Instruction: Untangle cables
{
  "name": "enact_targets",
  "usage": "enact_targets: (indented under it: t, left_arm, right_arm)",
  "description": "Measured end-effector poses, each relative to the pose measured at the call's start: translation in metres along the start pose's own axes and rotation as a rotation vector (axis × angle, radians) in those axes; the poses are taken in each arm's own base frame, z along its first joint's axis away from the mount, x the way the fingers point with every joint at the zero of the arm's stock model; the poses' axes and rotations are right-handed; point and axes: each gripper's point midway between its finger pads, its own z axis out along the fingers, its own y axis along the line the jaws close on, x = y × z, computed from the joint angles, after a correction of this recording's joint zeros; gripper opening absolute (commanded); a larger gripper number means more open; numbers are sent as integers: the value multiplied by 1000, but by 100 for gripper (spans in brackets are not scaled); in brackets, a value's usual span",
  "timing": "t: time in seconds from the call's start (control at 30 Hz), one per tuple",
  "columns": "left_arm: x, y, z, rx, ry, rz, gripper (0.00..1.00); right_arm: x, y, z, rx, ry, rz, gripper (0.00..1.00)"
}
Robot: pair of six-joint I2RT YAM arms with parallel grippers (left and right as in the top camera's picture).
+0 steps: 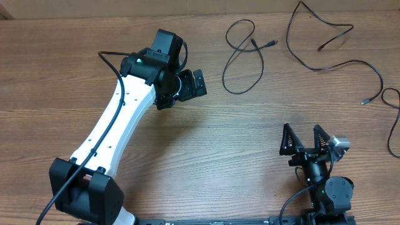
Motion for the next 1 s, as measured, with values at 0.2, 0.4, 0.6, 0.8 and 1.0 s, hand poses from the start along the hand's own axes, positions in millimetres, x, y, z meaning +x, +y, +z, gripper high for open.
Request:
enact_targets:
  t: [0.2, 0.4, 0.6, 0.8, 1.0]
  left_arm:
    - [0, 0, 0, 0, 0, 0, 99]
    - [0, 0, 0, 0, 0, 0, 99]
    - [0, 0, 0, 0, 0, 0, 99]
    - [0, 0, 0, 0, 0, 0, 99]
    - [0, 0, 0, 0, 0, 0, 99]
  right_arm:
    - [0, 0, 0, 0, 0, -36, 100]
    - [-1, -2, 0, 12, -4, -64, 100]
    - [-1, -2, 0, 13, -3, -174, 100]
    - [-1, -2, 0, 11, -2, -217, 100]
    - [0, -1, 0, 6, -1, -217, 100]
